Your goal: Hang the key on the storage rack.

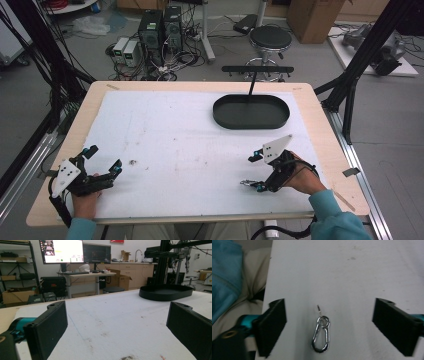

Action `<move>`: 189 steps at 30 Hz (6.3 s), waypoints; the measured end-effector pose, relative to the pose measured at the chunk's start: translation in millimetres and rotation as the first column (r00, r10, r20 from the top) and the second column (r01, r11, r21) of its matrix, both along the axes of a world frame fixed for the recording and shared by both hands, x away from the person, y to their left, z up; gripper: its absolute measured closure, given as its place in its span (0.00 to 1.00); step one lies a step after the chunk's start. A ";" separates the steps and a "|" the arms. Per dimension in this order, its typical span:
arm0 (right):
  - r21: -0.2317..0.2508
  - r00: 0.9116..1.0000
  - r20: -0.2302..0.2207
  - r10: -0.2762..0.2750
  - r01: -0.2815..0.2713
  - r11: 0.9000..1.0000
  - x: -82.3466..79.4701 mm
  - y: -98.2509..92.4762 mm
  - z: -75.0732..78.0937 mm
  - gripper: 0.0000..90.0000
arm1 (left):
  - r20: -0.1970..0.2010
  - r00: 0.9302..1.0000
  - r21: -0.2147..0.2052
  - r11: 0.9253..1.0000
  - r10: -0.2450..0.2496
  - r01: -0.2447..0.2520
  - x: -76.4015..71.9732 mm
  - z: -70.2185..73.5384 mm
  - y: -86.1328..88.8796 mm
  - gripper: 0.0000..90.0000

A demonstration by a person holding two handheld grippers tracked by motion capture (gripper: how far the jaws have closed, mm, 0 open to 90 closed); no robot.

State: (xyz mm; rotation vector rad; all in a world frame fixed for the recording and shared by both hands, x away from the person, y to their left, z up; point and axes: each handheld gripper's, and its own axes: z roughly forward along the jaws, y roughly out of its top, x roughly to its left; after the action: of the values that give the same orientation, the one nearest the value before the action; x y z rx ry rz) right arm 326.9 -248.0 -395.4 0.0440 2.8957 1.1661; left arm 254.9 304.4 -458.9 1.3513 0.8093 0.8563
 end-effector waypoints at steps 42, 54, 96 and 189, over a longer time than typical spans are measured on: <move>-0.285 0.989 0.011 0.150 -0.141 0.948 5.5 29.8 -7.1 0.81 | 0.001 1.000 0.000 1.000 -0.001 0.001 -0.2 0.0 0.1 0.04; -0.299 0.987 -0.001 0.159 -0.152 0.942 5.7 31.9 -9.2 0.86 | 0.000 1.000 -0.002 1.000 -0.001 0.001 -0.1 -0.1 0.1 0.04; -0.068 0.998 -0.051 0.022 -0.026 0.997 14.2 23.4 15.1 0.99 | -0.002 1.000 -0.004 1.000 0.001 -0.001 0.0 -0.1 0.3 0.04; 0.159 0.787 -0.027 -0.616 0.612 0.775 194.4 -64.9 136.3 0.99 | -0.010 1.000 -0.008 1.000 0.002 -0.002 1.0 0.2 0.5 0.04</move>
State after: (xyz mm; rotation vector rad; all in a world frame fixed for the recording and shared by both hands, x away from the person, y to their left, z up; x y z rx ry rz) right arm 521.4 -312.9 -259.0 0.8982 2.4210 1.2206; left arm 255.9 304.9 -458.8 1.3490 0.8209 0.8479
